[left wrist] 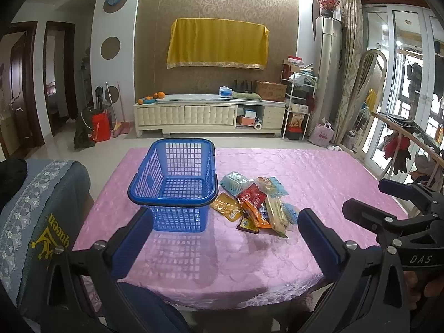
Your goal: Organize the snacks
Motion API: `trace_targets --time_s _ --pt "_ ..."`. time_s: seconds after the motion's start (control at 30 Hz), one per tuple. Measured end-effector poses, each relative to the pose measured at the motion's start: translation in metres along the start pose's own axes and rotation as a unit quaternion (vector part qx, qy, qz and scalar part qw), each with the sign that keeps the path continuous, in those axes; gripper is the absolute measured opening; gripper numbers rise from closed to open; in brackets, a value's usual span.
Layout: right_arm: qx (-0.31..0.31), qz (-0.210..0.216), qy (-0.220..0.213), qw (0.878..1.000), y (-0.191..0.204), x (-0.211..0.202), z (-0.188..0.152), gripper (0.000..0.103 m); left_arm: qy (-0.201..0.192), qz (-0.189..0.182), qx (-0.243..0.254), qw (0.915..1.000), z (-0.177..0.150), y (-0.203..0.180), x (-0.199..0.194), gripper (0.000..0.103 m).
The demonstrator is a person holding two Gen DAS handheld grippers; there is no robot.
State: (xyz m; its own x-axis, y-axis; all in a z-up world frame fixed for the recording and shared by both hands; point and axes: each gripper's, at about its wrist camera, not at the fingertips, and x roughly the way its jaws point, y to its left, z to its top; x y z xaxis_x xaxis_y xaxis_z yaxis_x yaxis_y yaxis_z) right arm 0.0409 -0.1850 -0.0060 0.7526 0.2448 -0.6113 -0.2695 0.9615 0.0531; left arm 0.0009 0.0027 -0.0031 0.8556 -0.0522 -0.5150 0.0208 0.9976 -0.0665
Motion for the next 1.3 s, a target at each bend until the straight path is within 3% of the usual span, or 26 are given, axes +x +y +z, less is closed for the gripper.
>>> trace_targets --time_s 1.07,1.3 --pt "0.006 0.017 0.01 1.0 0.0 -0.002 0.005 0.103 -0.005 0.0 -0.005 1.0 0.006 0.001 -0.006 0.103" --pt "0.0 -0.001 -0.014 1.0 -0.002 -0.007 0.023 0.103 -0.006 -0.003 -0.002 1.0 0.023 0.001 -0.001 0.103"
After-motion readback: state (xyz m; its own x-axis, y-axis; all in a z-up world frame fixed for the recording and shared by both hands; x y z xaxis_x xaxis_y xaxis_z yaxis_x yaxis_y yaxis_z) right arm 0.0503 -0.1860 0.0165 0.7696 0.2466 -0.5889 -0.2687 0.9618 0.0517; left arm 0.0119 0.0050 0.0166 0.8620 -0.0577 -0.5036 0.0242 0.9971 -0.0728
